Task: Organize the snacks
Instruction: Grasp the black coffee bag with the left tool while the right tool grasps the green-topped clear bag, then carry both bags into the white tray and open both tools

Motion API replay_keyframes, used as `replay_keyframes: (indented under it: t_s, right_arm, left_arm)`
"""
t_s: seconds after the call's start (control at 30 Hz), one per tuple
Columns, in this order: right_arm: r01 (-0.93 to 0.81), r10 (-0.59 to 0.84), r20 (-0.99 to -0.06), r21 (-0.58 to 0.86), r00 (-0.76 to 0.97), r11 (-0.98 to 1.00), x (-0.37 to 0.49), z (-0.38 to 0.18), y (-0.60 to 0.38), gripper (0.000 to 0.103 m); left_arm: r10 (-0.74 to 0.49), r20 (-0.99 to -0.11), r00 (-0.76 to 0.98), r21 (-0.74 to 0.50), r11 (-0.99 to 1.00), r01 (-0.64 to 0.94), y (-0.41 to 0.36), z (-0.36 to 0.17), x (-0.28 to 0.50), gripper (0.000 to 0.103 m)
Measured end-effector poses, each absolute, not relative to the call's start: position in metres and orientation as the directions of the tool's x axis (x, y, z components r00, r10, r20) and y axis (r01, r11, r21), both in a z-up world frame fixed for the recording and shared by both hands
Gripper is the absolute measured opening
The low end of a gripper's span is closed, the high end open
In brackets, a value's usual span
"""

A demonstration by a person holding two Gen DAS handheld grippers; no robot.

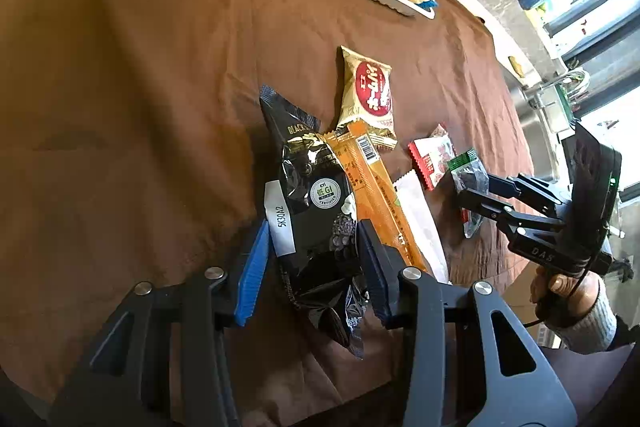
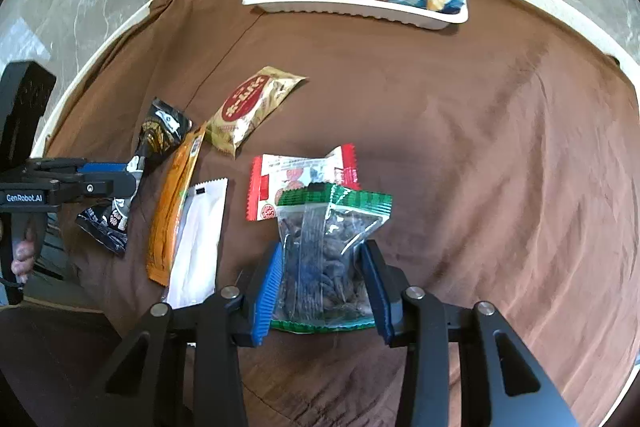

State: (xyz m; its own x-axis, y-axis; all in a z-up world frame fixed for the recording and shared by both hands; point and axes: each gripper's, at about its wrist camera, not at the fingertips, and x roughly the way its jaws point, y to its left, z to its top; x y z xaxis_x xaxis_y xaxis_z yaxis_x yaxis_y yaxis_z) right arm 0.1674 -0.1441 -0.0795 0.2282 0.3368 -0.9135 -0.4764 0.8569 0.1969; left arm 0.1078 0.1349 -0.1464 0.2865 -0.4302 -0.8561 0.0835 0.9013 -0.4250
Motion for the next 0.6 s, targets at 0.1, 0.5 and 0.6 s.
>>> replay_keyframes:
  t_s: [0.1,0.5,0.6]
  right_arm:
    - [-0.441,0.374,-0.902,0.251,0.216,0.862,0.171,-0.077,-0.153,0.043]
    - [-0.325,0.507,-0.833,0.428,0.220,0.843,0.206,-0.056,-0.170,0.043]
    - [-0.313,0.528,-0.819,0.452,0.224,0.835,0.221,-0.049,-0.171,0.043]
  left_arm:
    - [-0.437,-0.850,0.294,-0.430,0.898,0.091,0.138,-0.141,0.110,0.042]
    - [-0.484,-0.812,0.328,-0.469,0.874,0.127,0.146,-0.114,0.144,0.042]
    - [-0.495,-0.801,0.337,-0.480,0.867,0.133,0.149,-0.105,0.161,0.042]
